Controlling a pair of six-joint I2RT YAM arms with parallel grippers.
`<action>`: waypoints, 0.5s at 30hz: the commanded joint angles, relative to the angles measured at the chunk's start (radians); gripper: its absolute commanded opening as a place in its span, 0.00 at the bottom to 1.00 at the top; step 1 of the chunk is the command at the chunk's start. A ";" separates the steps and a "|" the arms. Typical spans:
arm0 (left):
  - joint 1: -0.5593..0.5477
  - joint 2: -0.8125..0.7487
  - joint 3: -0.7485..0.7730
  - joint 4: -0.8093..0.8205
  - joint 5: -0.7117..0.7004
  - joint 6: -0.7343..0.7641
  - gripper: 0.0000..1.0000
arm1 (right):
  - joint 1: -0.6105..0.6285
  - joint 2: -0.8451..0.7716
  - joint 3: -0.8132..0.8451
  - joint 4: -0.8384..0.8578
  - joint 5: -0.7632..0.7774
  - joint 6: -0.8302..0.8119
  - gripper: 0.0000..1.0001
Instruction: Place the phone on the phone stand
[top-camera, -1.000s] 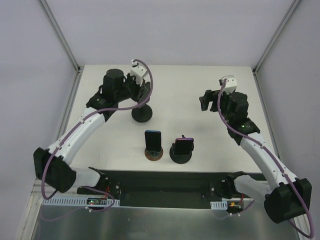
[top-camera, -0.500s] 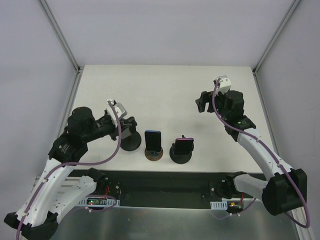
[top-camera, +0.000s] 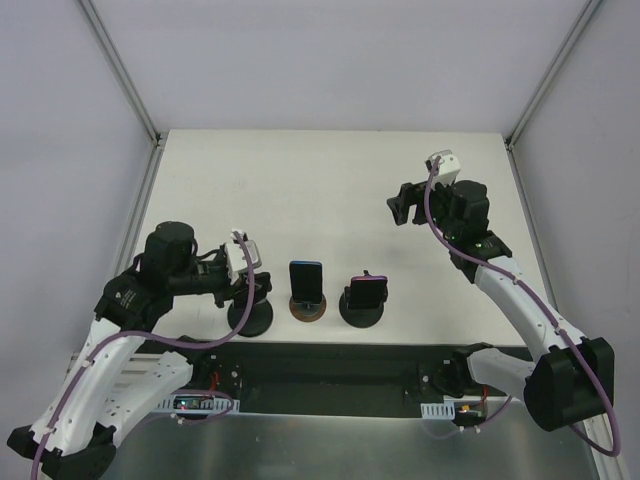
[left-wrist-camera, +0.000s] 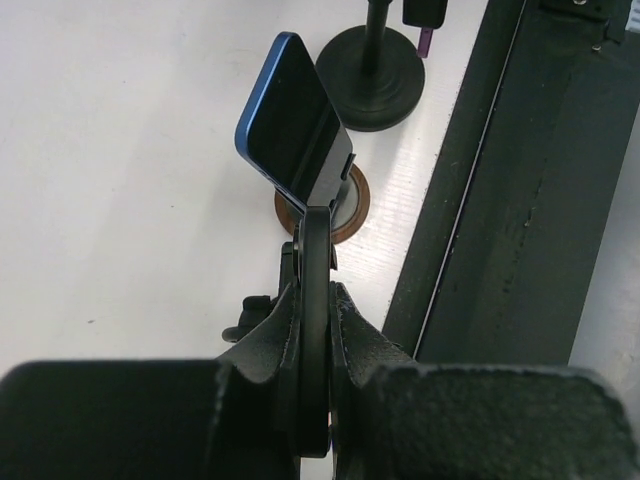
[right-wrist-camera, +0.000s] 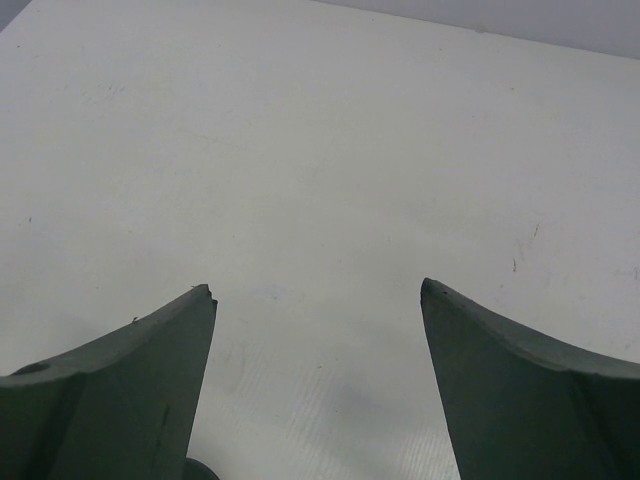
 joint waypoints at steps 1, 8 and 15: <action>-0.003 0.032 0.076 0.066 0.021 0.146 0.00 | 0.001 -0.026 0.032 0.065 -0.031 -0.014 0.85; 0.056 0.102 0.070 0.095 0.114 0.190 0.00 | 0.006 -0.023 0.030 0.068 -0.032 -0.021 0.85; 0.168 0.121 0.048 0.123 0.263 0.207 0.00 | 0.007 -0.023 0.029 0.068 -0.032 -0.023 0.85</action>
